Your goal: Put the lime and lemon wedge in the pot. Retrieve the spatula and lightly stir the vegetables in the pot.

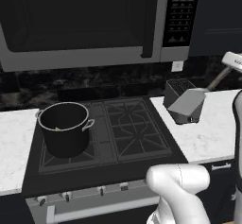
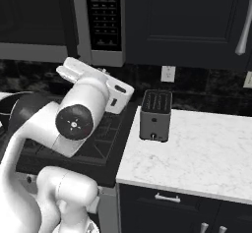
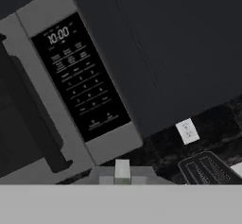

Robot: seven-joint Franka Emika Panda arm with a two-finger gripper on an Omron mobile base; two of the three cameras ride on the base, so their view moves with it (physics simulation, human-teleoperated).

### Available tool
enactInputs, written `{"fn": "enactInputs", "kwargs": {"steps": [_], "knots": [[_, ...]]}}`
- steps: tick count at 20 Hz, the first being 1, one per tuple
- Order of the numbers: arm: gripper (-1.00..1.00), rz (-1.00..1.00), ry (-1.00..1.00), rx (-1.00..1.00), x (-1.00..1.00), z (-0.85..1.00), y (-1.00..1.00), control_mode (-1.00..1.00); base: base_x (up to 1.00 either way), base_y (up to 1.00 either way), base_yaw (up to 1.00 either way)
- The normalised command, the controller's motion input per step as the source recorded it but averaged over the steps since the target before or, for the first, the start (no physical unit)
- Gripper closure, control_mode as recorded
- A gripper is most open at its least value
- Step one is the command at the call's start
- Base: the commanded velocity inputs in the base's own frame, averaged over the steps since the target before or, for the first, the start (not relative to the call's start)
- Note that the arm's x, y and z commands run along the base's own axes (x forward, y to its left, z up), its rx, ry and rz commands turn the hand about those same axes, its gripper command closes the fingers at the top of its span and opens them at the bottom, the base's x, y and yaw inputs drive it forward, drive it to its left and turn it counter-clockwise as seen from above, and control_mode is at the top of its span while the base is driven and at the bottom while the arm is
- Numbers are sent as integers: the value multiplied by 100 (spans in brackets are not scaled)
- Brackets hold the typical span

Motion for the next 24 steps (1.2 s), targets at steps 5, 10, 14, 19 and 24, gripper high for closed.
{"fn": "enactInputs", "kwargs": {"steps": [5,10,14,19,24], "knots": [[100,22,5,-44,0,28,100,-100,0,0,0],[100,3,-1,-35,1,0,93,-100,0,0,0],[100,0,0,-29,13,0,56,-100,0,0,0],[100,0,0,-12,0,-1,23,100,0,24,0],[100,0,0,0,0,0,0,100,-5,95,0]]}}
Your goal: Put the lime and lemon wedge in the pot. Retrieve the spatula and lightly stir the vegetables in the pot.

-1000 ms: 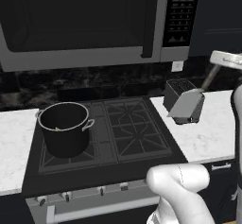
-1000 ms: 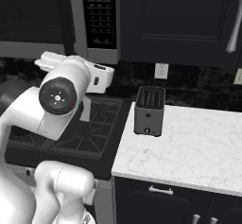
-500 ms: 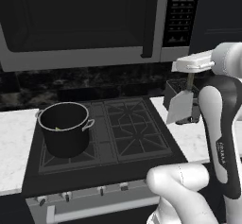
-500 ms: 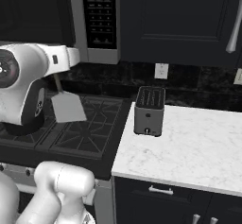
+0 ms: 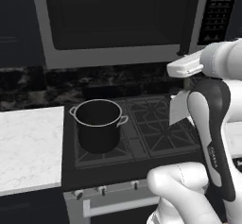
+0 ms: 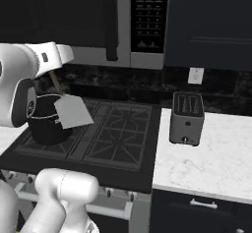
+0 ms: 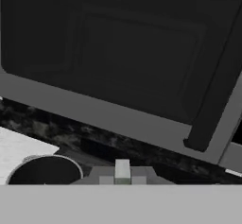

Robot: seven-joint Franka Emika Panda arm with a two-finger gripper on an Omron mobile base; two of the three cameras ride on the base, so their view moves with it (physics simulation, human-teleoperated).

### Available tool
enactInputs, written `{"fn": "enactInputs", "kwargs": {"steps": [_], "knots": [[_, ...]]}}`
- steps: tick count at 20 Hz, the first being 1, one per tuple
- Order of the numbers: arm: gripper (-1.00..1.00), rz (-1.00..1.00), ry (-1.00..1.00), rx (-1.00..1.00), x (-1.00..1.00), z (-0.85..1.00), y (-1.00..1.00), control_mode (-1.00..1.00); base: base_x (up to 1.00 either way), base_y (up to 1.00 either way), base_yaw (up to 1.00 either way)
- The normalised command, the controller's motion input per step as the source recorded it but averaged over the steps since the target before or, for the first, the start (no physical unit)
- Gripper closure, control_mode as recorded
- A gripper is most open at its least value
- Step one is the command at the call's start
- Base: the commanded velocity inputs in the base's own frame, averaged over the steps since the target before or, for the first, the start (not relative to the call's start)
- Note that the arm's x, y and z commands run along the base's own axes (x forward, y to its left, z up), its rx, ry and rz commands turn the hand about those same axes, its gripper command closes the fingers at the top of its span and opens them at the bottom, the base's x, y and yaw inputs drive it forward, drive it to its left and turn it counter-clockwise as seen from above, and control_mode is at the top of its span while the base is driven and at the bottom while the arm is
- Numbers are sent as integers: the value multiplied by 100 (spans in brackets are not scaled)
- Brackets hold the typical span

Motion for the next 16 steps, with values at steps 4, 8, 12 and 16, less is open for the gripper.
{"fn": "enactInputs", "kwargs": {"steps": [4,8,12,16], "knots": [[100,0,0,0,0,0,0,100,-8,100,-1],[100,0,0,0,0,0,0,100,-7,99,-9],[100,0,0,0,0,0,0,100,15,69,-13],[100,0,0,0,0,0,0,100,61,38,-12]]}}
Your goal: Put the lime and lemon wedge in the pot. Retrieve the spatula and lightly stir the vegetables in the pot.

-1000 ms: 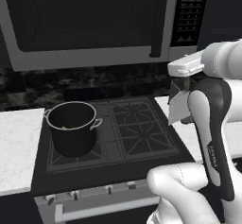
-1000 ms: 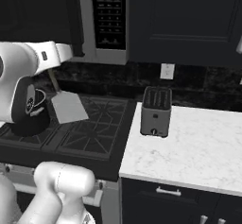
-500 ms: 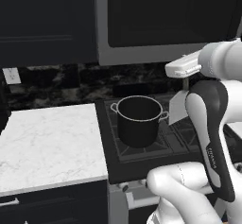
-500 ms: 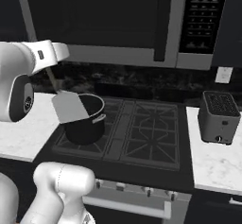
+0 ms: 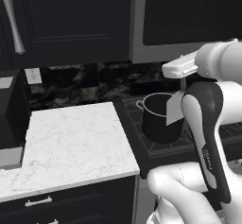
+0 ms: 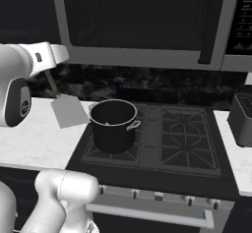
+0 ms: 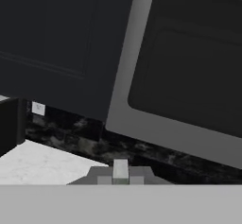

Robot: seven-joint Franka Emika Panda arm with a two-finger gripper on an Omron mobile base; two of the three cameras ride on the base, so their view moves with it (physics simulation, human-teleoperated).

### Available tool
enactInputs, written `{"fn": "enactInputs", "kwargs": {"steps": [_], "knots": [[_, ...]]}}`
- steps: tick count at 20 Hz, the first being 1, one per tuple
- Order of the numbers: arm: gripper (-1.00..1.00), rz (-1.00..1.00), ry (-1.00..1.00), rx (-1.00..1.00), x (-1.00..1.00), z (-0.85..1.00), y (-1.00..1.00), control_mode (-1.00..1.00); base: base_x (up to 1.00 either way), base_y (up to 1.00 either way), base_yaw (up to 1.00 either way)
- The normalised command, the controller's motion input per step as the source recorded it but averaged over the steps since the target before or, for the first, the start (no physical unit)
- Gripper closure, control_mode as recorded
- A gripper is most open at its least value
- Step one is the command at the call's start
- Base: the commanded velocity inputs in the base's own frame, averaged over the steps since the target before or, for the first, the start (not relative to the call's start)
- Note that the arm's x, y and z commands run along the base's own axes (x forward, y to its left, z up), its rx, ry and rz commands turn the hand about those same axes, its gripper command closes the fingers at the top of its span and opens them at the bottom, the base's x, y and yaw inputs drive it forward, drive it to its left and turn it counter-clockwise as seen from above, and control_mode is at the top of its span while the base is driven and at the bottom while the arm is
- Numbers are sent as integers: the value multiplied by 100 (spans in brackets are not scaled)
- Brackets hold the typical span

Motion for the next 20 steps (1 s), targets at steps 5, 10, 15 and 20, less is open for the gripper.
{"fn": "enactInputs", "kwargs": {"steps": [5,10,15,20], "knots": [[100,-2,-15,0,-1,1,-20,-100,6,1,-2],[100,0,-23,4,-1,-37,-76,-100,0,0,0],[100,0,-8,16,1,-45,-78,-100,0,0,0],[100,0,0,19,30,-11,-32,-100,0,0,0]]}}
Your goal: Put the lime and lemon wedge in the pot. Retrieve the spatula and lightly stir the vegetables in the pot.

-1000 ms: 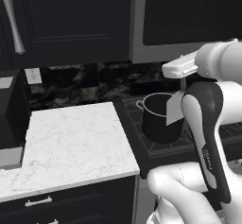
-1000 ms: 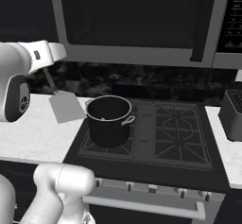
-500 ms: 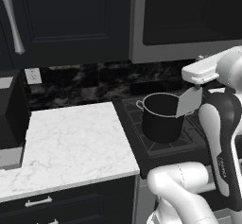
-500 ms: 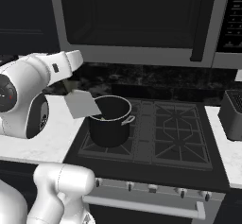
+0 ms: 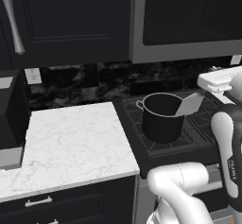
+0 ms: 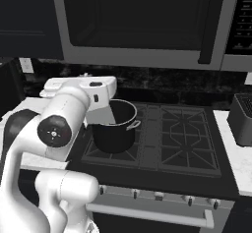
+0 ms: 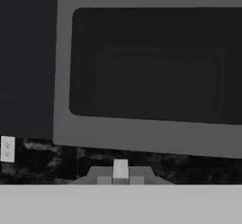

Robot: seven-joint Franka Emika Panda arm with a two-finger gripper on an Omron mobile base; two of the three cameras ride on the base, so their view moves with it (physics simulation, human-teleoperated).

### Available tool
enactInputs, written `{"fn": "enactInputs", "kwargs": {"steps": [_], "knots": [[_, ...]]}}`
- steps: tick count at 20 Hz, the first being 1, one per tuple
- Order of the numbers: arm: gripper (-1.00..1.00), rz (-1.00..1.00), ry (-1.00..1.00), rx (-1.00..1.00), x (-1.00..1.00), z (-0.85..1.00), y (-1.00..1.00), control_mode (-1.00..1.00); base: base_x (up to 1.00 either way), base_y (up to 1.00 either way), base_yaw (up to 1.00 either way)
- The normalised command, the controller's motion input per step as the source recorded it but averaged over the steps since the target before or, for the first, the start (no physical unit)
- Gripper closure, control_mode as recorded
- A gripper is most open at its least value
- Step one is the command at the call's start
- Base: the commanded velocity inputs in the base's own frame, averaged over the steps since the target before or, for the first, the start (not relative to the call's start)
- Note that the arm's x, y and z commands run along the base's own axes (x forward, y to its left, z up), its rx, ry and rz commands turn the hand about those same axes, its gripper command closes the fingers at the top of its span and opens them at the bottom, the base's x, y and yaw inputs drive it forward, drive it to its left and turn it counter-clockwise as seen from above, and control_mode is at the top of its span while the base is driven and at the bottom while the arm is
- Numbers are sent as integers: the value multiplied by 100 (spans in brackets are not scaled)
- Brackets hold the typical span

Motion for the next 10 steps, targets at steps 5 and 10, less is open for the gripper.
{"fn": "enactInputs", "kwargs": {"steps": [5,10], "knots": [[100,0,5,17,27,-14,-7,-100,0,0,0],[100,0,8,10,28,-15,0,-100,0,0,0]]}}
